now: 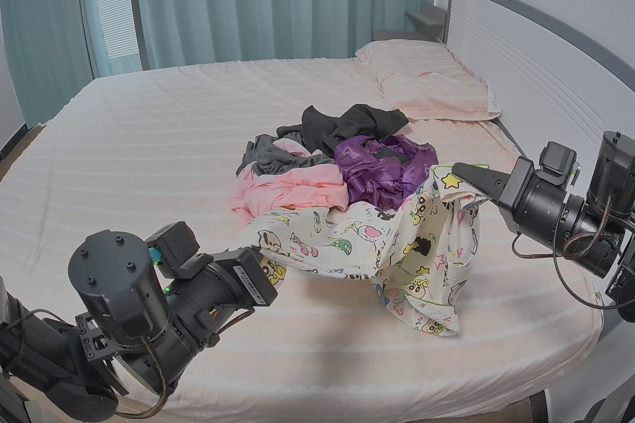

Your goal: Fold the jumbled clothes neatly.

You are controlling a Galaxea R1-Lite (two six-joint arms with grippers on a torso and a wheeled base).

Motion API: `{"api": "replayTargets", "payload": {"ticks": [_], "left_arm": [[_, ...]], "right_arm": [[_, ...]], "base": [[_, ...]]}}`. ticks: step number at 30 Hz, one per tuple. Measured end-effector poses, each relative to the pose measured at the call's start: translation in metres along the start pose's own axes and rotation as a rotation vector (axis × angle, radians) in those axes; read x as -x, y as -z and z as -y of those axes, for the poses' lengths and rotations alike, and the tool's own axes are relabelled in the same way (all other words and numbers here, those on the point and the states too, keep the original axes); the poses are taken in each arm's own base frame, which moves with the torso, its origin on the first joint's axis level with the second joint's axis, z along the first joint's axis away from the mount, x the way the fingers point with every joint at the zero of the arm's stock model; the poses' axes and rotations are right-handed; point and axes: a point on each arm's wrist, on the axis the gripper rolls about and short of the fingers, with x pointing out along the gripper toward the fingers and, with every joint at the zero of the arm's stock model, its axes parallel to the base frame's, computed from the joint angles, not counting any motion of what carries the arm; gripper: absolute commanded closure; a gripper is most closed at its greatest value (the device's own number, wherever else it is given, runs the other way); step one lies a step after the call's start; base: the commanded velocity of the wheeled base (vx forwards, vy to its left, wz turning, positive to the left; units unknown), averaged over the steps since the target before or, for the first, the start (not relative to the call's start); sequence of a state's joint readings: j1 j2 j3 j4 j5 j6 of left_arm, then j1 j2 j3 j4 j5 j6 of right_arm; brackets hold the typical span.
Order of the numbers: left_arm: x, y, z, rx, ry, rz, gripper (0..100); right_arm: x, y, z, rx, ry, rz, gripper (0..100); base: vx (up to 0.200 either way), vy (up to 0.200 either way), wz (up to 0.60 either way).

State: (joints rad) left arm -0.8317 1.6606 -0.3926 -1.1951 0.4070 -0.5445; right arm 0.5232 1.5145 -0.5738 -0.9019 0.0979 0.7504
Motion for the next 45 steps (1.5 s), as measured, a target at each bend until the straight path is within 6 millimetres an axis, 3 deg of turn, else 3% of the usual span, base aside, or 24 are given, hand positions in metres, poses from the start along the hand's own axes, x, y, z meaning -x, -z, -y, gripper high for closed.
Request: {"api": "replayTargets", "payload": {"ticks": [4, 20, 45], "left_arm": [[0.000, 0.000, -0.001, -0.003, -0.039, 0.021, 100], [0.000, -0.014, -0.015, 0.011, -0.111, 0.086, 100], [0.025, -0.045, -0.015, 0.053, -0.099, 0.205, 100]], "right_arm": [[0.002, -0.001, -0.001, 0.001, -0.005, 0.003, 100], [0.003, -0.004, -0.005, 0.003, -0.016, 0.017, 100], [-0.005, -0.015, -0.030, 0.024, -0.113, 0.051, 100]], "base": [[0.000, 0.000, 0.00], [0.000, 0.200, 0.00], [0.000, 0.200, 0.00]]}}
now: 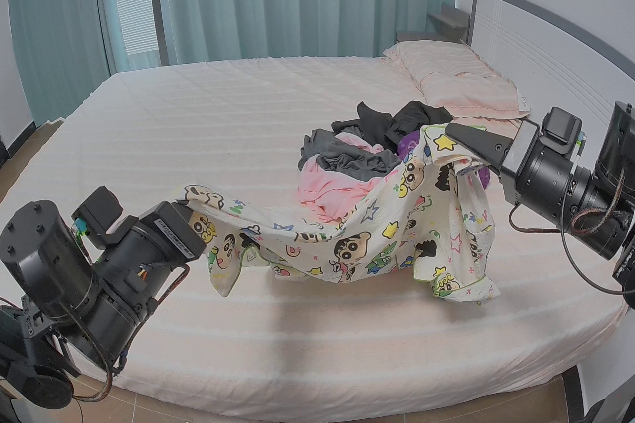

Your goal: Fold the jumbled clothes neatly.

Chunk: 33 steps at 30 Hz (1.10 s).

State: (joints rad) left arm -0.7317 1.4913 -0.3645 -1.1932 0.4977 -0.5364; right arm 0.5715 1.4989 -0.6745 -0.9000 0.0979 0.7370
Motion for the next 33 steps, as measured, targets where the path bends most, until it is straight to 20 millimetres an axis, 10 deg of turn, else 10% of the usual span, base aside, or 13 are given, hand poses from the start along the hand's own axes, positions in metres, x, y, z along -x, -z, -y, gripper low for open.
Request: {"api": "replayTargets", "payload": {"ticks": [33], "left_arm": [[0.007, -0.018, 0.002, 0.000, 0.017, 0.061, 100]], "right_arm": [[0.001, -0.003, -0.026, 0.044, -0.100, 0.015, 100]], "base": [[0.000, 0.200, 0.00]]}}
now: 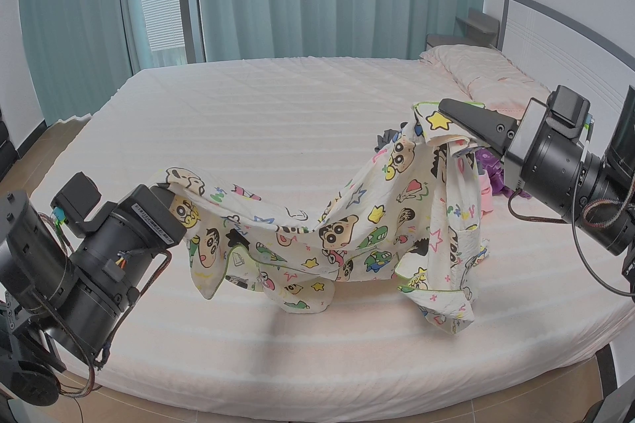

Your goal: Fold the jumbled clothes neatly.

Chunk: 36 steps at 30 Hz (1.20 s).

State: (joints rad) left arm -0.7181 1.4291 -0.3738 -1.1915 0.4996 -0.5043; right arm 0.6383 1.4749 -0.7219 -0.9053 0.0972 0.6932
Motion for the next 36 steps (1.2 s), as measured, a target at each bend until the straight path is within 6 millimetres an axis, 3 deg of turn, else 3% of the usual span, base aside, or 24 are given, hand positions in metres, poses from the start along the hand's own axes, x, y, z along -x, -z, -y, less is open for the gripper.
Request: {"api": "replayTargets", "payload": {"ticks": [22, 28, 36], "left_arm": [[0.000, 0.000, 0.000, 0.000, 0.000, 0.000, 100], [0.001, 0.001, -0.001, -0.003, 0.001, -0.007, 100], [0.002, 0.003, -0.002, -0.001, 0.007, -0.019, 100]], "right_arm": [[0.004, -0.002, 0.001, 0.001, 0.008, 0.009, 100], [0.006, -0.004, 0.009, 0.001, 0.043, 0.011, 100], [0.015, -0.001, 0.025, -0.012, 0.106, -0.007, 100]], "base": [[0.000, 0.200, 0.00], [0.000, 0.000, 0.00], [-0.200, 0.000, 0.00]]}}
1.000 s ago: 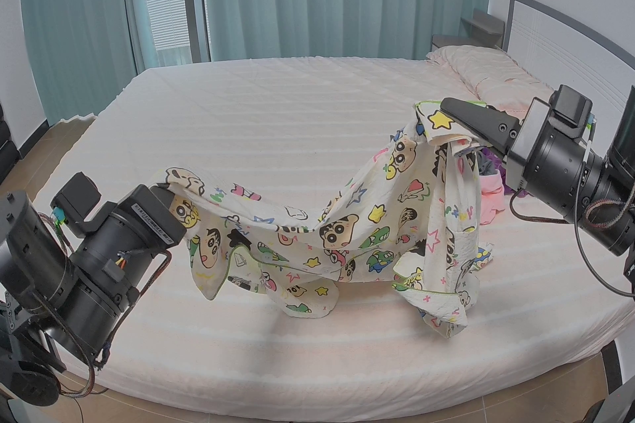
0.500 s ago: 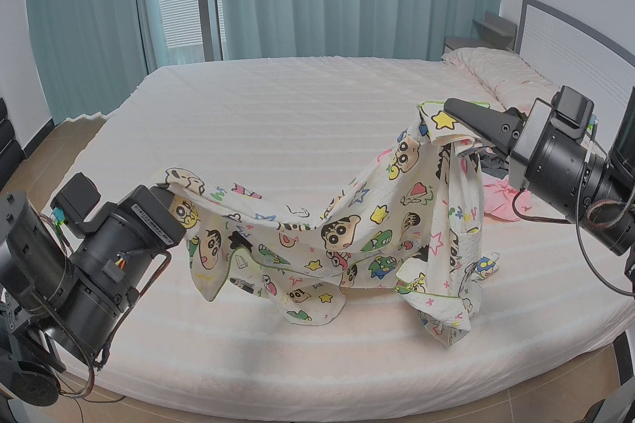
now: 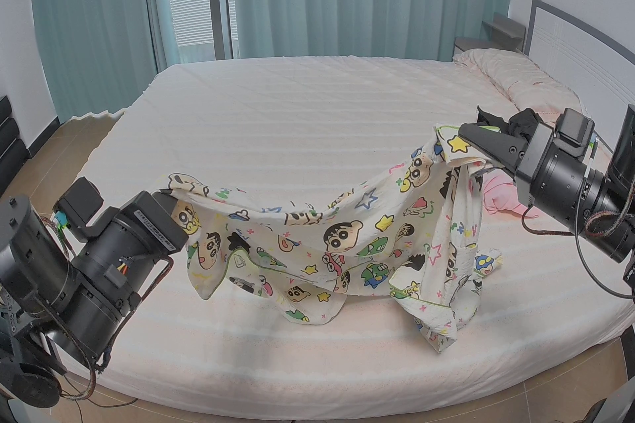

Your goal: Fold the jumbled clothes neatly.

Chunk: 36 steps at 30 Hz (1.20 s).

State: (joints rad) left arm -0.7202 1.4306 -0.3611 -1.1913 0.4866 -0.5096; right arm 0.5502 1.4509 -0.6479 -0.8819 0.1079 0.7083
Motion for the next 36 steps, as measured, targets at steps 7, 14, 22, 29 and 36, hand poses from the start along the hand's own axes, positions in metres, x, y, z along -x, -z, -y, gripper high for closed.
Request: {"api": "replayTargets", "payload": {"ticks": [7, 14, 22, 29, 36], "left_arm": [[0.002, 0.002, -0.001, 0.002, 0.003, -0.012, 100], [0.013, 0.002, 0.000, 0.006, 0.029, -0.026, 100], [0.029, -0.010, 0.008, 0.016, 0.096, 0.006, 100], [0.033, -0.033, 0.017, -0.076, 0.127, 0.101, 100], [0.025, -0.061, 0.029, -0.115, 0.116, 0.205, 100]], "right_arm": [[0.010, 0.001, 0.001, -0.019, 0.009, -0.034, 100], [0.034, 0.002, 0.000, -0.073, 0.008, -0.128, 100], [0.072, -0.015, -0.016, -0.109, -0.108, -0.110, 100], [0.109, -0.051, -0.052, -0.065, -0.235, 0.005, 100], [0.126, -0.080, -0.078, -0.007, -0.309, 0.113, 100]], "base": [[-0.200, 0.000, 0.00], [-0.200, 0.000, 0.00], [-0.125, 0.000, 0.00], [0.000, 0.000, 0.00], [0.000, 0.000, 0.00]]}}
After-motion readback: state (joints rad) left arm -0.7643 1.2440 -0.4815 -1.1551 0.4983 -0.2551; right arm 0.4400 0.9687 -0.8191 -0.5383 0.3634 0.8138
